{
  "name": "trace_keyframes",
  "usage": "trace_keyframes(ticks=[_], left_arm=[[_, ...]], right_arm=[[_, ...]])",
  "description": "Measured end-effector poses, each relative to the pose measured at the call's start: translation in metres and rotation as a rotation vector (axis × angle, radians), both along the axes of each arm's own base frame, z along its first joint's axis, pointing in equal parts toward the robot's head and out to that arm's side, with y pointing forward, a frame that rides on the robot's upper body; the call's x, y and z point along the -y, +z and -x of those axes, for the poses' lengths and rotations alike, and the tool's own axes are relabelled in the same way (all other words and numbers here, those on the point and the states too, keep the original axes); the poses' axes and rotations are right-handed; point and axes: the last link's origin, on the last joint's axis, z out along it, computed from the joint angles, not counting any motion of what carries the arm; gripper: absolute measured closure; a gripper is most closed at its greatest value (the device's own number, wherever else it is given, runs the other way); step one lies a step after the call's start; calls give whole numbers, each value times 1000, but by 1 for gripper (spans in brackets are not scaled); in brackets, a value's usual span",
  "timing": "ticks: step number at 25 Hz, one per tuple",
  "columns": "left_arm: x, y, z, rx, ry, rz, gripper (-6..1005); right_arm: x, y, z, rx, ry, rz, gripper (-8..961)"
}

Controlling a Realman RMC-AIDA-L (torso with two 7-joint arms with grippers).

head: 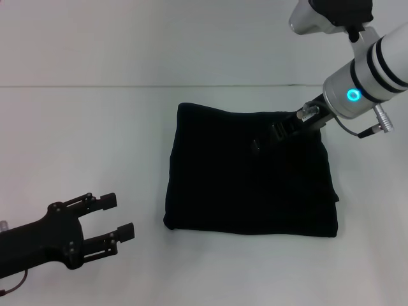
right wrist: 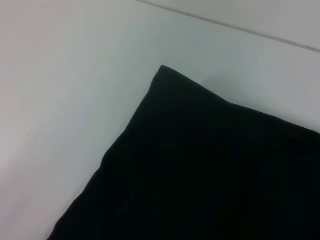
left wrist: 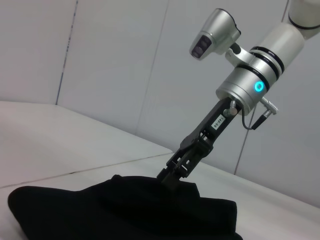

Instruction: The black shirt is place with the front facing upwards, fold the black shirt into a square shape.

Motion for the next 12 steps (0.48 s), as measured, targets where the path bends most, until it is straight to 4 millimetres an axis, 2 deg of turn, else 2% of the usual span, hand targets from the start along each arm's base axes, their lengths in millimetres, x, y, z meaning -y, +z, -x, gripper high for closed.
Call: trace_keyframes(ticks=[12], left_arm=[[-1,-3,5,-16,32,-14,227]], right_arm=[[4,-14,-11,13,-11,25,197]])
